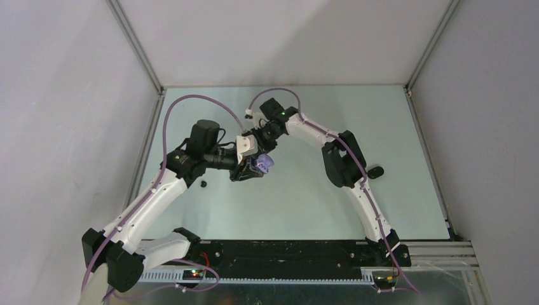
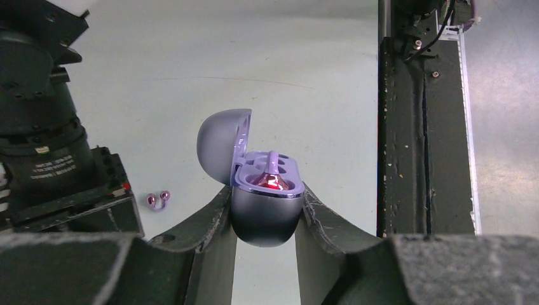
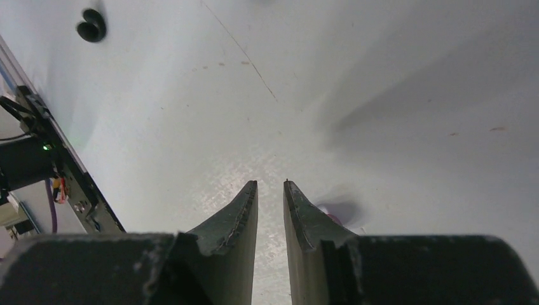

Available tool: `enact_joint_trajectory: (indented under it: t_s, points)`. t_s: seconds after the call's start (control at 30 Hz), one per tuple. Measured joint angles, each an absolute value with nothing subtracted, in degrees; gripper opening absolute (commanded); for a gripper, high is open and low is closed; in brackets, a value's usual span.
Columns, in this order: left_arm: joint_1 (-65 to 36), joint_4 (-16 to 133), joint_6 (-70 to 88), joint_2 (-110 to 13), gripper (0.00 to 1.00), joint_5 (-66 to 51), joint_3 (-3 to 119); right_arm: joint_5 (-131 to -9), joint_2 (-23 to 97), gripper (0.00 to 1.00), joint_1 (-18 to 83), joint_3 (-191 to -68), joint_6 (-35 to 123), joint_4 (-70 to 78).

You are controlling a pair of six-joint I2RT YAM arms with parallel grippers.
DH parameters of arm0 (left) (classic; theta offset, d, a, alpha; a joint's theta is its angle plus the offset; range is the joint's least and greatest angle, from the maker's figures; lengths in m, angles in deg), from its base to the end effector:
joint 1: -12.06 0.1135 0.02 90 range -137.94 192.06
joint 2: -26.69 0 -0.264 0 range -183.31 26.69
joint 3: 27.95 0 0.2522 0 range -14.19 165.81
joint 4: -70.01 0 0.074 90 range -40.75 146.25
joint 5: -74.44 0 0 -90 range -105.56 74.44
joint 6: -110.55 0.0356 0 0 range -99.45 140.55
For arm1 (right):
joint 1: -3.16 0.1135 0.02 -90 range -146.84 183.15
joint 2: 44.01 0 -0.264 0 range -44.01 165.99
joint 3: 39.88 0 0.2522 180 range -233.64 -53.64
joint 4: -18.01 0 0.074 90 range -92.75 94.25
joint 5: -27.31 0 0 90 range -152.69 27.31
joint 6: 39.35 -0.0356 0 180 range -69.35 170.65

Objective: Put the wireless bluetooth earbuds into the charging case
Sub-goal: Adjust the earbud at the center of the board.

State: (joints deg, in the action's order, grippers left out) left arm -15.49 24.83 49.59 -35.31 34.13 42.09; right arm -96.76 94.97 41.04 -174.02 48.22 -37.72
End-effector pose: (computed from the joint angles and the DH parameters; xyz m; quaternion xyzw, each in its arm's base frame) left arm 0.1853 -0.1273 0.3233 0.5499 0.6269 -0.3710 0.4088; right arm 0.3992 0.3358 0.1754 -0.3524 0.8582 0.3497 0.1304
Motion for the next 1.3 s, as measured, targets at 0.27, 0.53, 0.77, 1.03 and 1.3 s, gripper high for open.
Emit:
enact_joint_trajectory:
  t_s: [0.27,0.53,0.77,1.03,1.3]
  points:
    - [-15.51,24.83,49.56,-35.31,0.0,34.15,42.09,-95.03,95.67,0.25,41.13,-172.53,50.58,-39.91]
    - [-15.49,24.83,49.56,-35.29,0.0,34.13,42.09,-92.28,95.71,0.24,40.83,-172.53,52.41,-40.63]
    - [-15.49,24.83,49.56,-35.29,0.0,34.13,42.09,-91.51,95.76,0.21,40.3,-172.51,53.75,-42.23]
    - [-15.49,24.85,49.56,-35.29,0.0,34.13,42.09,-92.62,93.15,0.18,38.88,-167.18,54.36,-42.23]
    - [-15.49,24.85,49.56,-35.29,0.0,34.13,42.09,-93.83,89.46,0.19,36.43,-160.33,54.34,-42.6]
